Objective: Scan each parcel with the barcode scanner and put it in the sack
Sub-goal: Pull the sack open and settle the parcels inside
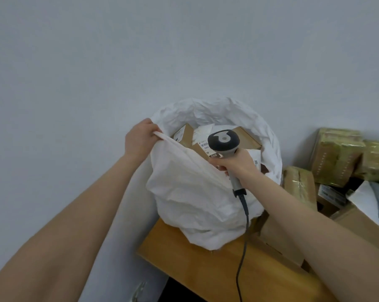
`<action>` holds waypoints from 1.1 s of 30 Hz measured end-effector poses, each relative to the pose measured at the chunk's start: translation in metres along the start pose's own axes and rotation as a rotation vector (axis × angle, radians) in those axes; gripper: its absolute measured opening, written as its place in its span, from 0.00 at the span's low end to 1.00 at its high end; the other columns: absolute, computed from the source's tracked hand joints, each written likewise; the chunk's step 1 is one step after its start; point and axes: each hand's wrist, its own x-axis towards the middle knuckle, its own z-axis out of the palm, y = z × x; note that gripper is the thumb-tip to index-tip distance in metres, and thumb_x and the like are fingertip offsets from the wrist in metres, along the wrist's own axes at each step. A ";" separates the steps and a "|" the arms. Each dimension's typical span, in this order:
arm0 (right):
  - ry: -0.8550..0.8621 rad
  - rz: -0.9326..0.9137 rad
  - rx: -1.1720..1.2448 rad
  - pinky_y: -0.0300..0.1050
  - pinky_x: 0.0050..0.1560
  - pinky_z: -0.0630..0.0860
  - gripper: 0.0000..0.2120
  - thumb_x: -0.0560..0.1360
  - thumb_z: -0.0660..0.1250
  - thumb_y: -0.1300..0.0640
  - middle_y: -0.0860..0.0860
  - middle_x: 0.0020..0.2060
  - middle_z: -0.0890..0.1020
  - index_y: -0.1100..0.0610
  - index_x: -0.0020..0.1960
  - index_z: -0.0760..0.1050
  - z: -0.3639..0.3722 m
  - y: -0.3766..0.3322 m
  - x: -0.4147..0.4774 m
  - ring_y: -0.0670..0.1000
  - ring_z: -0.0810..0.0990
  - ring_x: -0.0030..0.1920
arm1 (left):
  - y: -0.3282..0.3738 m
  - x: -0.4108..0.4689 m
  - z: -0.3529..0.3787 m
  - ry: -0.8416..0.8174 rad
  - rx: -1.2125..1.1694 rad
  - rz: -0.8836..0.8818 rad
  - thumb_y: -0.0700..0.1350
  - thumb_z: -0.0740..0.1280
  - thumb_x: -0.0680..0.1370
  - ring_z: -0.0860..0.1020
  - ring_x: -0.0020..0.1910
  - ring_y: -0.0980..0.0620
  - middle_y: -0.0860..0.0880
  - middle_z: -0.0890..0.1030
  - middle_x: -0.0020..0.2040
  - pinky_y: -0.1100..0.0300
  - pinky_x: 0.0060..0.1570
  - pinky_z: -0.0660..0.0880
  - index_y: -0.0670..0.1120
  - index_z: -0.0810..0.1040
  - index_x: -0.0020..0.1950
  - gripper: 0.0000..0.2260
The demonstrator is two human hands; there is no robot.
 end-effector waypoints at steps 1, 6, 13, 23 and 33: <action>0.005 -0.008 0.054 0.45 0.34 0.76 0.12 0.66 0.78 0.55 0.56 0.36 0.85 0.58 0.44 0.80 -0.003 -0.006 0.002 0.50 0.80 0.32 | -0.001 0.002 -0.005 0.006 0.021 -0.034 0.43 0.69 0.74 0.76 0.46 0.49 0.49 0.78 0.46 0.58 0.41 0.67 0.48 0.84 0.45 0.04; 0.019 0.048 0.258 0.39 0.28 0.75 0.09 0.71 0.76 0.58 0.55 0.40 0.81 0.56 0.48 0.79 -0.022 -0.009 0.004 0.47 0.80 0.28 | 0.012 -0.011 -0.008 -0.657 0.573 0.086 0.53 0.74 0.71 0.70 0.66 0.49 0.50 0.72 0.63 0.45 0.70 0.53 0.55 0.73 0.66 0.25; 0.056 0.159 0.251 0.40 0.28 0.72 0.08 0.72 0.74 0.58 0.55 0.36 0.80 0.59 0.47 0.77 -0.036 0.019 -0.011 0.49 0.78 0.30 | 0.098 -0.069 0.063 -0.845 0.486 0.436 0.66 0.75 0.63 0.66 0.71 0.48 0.50 0.66 0.73 0.45 0.70 0.59 0.53 0.57 0.77 0.49; 0.270 0.087 0.297 0.45 0.39 0.78 0.12 0.70 0.76 0.53 0.52 0.40 0.81 0.55 0.48 0.76 -0.061 0.031 -0.015 0.51 0.79 0.38 | 0.104 -0.041 0.070 -0.265 0.049 0.122 0.54 0.69 0.75 0.79 0.52 0.45 0.47 0.82 0.50 0.56 0.42 0.69 0.49 0.83 0.51 0.11; 0.399 0.140 0.395 0.54 0.50 0.81 0.18 0.66 0.79 0.48 0.49 0.43 0.79 0.52 0.47 0.74 -0.077 0.026 0.004 0.52 0.78 0.40 | 0.099 -0.050 0.054 -0.169 0.067 0.274 0.51 0.68 0.77 0.79 0.52 0.48 0.50 0.80 0.50 0.55 0.42 0.70 0.50 0.83 0.55 0.10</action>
